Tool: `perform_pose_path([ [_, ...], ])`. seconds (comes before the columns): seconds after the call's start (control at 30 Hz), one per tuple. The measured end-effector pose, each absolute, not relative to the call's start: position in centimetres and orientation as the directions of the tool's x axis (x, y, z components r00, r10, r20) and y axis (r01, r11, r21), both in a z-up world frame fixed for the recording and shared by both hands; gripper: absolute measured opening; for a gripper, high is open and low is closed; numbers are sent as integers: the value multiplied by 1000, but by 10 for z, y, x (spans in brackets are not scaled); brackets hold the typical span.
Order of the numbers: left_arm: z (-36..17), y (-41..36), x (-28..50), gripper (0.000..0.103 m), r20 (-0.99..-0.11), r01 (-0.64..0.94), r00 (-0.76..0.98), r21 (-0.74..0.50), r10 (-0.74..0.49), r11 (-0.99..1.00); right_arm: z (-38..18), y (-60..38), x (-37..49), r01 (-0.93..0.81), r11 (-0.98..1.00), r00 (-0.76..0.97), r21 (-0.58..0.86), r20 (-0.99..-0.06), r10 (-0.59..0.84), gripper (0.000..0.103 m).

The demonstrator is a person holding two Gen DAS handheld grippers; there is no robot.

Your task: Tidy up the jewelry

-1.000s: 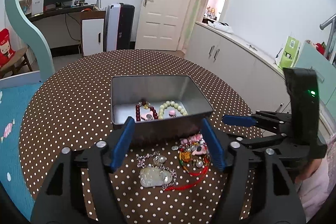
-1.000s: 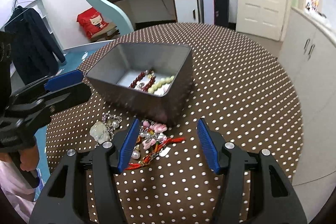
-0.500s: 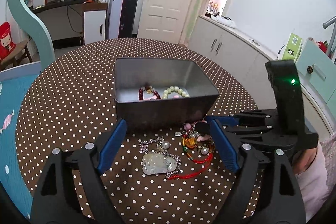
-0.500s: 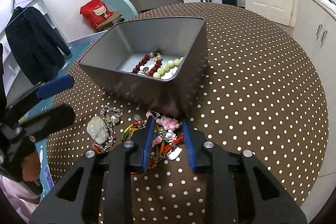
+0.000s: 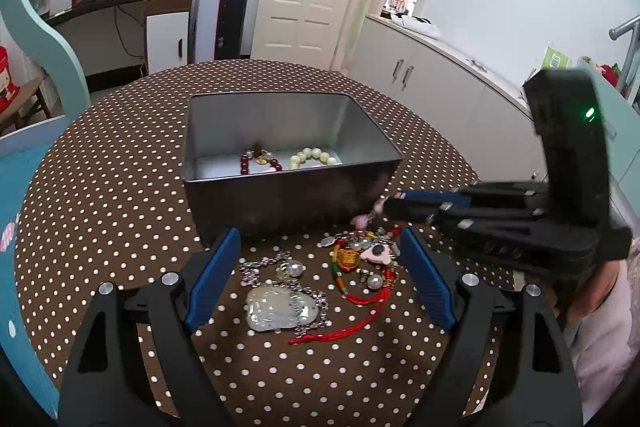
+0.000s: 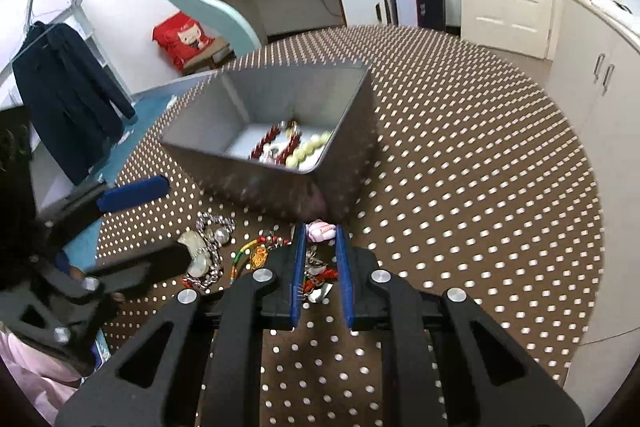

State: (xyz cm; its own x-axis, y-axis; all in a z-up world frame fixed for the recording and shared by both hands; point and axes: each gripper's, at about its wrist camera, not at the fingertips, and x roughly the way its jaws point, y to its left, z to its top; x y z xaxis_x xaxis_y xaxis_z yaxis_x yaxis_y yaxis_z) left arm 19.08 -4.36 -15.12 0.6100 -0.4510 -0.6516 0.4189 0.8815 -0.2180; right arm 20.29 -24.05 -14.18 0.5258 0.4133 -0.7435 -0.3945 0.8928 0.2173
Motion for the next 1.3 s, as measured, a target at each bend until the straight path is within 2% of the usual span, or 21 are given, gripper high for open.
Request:
perform_pose_path([
  [0.17, -153, -58, 190, 81, -653, 469, 581, -219, -486, 855, -127, -259, 195, -372, 906, 581, 202, -711, 396, 14],
  [0.43, -166, -99, 199, 49, -678, 568, 487, -233, -551, 789, -123, -287, 188, -322, 925, 624, 201, -690, 367, 14],
  [0.6, -184, -113, 209, 36, -741, 554, 462, -188, -487, 811, -130, -297, 185, -308, 926, 615, 217, -697, 368, 14],
  [0.67, -186, -114, 208, 35, -747, 551, 465, -175, -475, 816, -134, -302, 185, -298, 927, 613, 227, -699, 368, 14],
  [0.8, -193, -114, 208, 20, -777, 534, 467, -132, -421, 835, -134, -307, 187, -291, 926, 612, 240, -697, 373, 14],
  [0.9, -195, -113, 207, 18, -775, 520, 475, -135, -417, 844, -137, -308, 188, -292, 923, 606, 250, -698, 381, 14],
  [1.03, -188, -106, 205, 7, -762, 511, 489, -143, -424, 847, -139, -310, 186, -293, 922, 604, 253, -699, 384, 14],
  [1.3, -177, -96, 199, 6, -737, 499, 492, -197, -463, 844, -133, -311, 182, -296, 922, 616, 248, -688, 383, 14],
])
